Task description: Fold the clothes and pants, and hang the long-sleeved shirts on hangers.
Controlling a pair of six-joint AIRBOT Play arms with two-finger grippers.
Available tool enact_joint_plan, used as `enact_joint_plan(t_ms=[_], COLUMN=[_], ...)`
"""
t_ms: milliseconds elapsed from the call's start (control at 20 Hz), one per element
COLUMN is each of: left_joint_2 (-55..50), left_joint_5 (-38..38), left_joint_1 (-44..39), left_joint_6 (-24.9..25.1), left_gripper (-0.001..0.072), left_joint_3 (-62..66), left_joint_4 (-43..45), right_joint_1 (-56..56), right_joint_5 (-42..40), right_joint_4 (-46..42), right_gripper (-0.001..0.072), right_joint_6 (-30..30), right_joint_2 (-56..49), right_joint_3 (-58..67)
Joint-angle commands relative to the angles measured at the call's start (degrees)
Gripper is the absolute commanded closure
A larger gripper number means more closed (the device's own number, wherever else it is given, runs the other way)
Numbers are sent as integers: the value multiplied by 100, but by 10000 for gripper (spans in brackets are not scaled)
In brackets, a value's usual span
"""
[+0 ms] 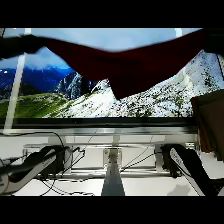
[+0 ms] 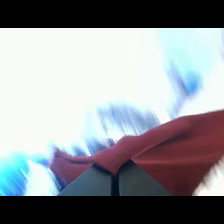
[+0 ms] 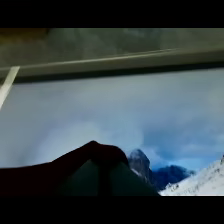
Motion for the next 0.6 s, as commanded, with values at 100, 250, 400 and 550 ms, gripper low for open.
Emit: enact_joint_plan(t_ms=[100, 250, 400, 550], left_joint_2=[1495, 2122, 2570, 2557], left_joint_5=[1561, 1690, 2087, 2028], left_joint_1=[590, 592, 592, 592], left_joint_6=[7, 4, 7, -118], left_gripper=[690, 691, 692, 692], left_joint_3=[350, 350, 345, 317], left_joint_4=[9, 33, 33, 31], right_joint_1=[-2, -2, -2, -2], right_joint_5=[57, 55, 101, 214], right_joint_4=[619, 614, 570, 98], right_gripper=[699, 699, 699, 700], right_joint_6=[-2, -2, -4, -4], right_joint_2=[1207, 1670, 1858, 1663], right_joint_3=[807, 1272, 1657, 1681])
